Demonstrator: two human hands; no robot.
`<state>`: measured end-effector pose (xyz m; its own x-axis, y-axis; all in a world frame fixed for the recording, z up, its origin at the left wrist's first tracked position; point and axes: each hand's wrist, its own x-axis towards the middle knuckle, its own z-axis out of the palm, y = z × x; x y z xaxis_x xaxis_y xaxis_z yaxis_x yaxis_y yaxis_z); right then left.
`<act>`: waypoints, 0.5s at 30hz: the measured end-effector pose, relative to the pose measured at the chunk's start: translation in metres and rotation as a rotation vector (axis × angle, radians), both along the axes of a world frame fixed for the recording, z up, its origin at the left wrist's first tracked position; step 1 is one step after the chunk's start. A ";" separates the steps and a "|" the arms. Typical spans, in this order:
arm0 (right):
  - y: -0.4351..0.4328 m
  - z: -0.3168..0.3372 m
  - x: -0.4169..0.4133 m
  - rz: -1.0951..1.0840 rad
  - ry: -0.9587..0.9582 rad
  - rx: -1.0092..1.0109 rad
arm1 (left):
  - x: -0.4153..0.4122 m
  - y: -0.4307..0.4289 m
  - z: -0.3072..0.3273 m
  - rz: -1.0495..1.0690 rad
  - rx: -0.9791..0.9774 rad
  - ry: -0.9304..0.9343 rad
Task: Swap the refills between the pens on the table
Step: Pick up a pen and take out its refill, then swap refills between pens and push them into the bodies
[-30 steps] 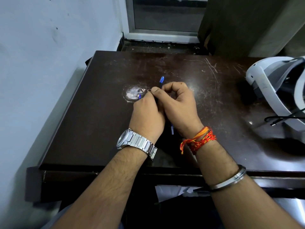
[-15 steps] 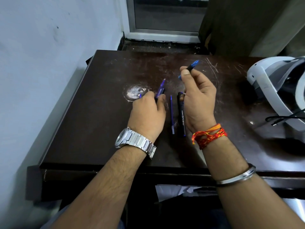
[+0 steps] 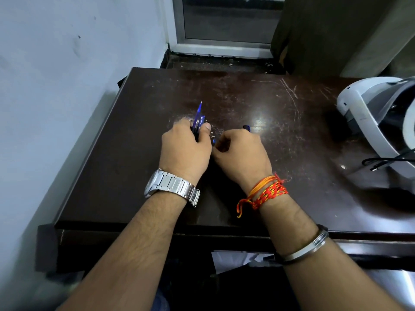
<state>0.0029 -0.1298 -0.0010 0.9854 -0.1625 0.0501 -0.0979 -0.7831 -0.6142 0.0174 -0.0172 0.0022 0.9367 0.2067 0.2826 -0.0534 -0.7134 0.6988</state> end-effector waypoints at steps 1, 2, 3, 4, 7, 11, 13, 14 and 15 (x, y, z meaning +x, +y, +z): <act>0.001 0.000 0.000 0.013 0.009 -0.014 | 0.000 0.000 0.000 0.001 0.005 0.018; 0.002 0.001 -0.001 0.024 0.011 -0.029 | 0.000 0.001 0.000 0.001 0.006 0.033; 0.002 0.001 -0.001 0.032 0.005 -0.046 | -0.001 0.001 0.000 -0.002 0.003 0.044; 0.002 0.001 -0.001 0.035 -0.008 -0.064 | -0.001 0.001 0.001 -0.005 -0.003 0.054; 0.000 0.002 0.001 -0.013 -0.091 -0.054 | -0.002 0.001 0.001 -0.011 -0.014 0.065; 0.000 0.002 0.004 -0.124 -0.240 0.125 | -0.003 -0.002 0.002 -0.038 0.000 0.063; 0.001 0.002 0.006 -0.130 -0.231 0.288 | -0.003 -0.002 0.002 -0.060 -0.002 0.058; 0.002 0.003 0.007 -0.117 -0.202 0.384 | -0.003 -0.002 0.002 -0.075 -0.003 0.056; 0.002 0.003 0.008 -0.097 -0.170 0.471 | -0.003 -0.002 0.002 -0.091 -0.004 0.054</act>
<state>0.0105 -0.1276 0.0022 0.9489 -0.2966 0.1079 -0.0243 -0.4096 -0.9119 0.0146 -0.0193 0.0041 0.9656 0.1207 0.2304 -0.0802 -0.7044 0.7052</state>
